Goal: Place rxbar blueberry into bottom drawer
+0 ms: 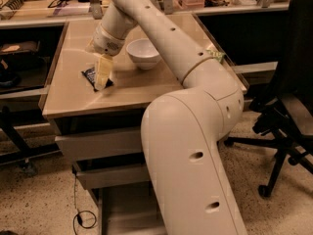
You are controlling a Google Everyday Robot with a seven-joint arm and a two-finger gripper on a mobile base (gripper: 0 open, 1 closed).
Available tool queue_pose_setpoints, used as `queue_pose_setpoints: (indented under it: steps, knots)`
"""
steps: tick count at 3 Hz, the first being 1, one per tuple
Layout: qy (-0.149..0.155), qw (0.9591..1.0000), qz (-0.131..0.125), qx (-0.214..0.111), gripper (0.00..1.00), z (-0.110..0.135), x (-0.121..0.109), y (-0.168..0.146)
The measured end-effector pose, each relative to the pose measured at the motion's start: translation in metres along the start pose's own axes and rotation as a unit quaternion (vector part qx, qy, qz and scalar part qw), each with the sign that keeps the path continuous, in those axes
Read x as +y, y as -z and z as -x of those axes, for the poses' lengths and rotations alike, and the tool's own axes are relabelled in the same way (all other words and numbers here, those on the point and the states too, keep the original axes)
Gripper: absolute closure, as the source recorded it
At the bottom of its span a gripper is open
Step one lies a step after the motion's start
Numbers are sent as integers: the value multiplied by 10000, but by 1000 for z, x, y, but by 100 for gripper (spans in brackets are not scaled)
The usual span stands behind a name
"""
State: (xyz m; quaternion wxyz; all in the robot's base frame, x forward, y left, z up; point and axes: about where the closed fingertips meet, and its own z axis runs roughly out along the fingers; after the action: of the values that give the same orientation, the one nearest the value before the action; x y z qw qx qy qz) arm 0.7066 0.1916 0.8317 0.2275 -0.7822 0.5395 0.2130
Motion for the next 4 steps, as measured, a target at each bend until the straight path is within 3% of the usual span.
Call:
queue_pose_setpoints:
  steps: [1,2,4]
  knots:
    - [-84,9999,77,-82,0,-6,7,-11]
    - [-92,9999,97,-83,18,-7,8,-14]
    - [-92,9999,97,-83,64,-7,8,-14]
